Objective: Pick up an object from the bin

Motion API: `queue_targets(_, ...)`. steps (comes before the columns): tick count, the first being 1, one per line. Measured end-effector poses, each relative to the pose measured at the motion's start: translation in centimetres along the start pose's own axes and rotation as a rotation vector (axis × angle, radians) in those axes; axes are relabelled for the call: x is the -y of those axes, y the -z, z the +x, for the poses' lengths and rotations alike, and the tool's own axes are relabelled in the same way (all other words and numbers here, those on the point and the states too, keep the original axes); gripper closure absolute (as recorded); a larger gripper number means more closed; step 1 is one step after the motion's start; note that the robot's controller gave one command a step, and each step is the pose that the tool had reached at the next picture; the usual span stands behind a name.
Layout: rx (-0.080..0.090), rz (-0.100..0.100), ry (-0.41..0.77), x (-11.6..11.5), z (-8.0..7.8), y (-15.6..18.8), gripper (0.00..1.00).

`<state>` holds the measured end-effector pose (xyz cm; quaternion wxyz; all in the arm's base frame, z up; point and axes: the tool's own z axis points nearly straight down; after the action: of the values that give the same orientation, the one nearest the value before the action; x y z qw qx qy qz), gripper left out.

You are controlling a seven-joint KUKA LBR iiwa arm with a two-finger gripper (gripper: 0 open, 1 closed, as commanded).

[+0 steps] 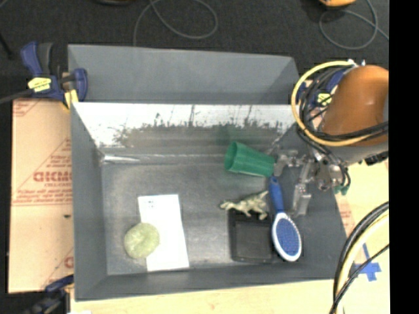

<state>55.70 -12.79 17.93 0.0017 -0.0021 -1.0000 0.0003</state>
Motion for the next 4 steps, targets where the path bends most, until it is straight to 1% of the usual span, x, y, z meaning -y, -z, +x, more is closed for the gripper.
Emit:
queue_targets(1,0.008,0.001,0.004,-0.1,-0.1,0.5,0.00)
queue_targets(2,0.013,0.000,-0.042,-1.9,-1.7,-6.6,0.00)
queue_targets(3,0.003,-0.001,-0.046,-2.3,-2.0,-8.8,0.00)
queue_targets(4,0.007,-0.001,-0.175,-2.7,-1.4,-7.8,0.00)
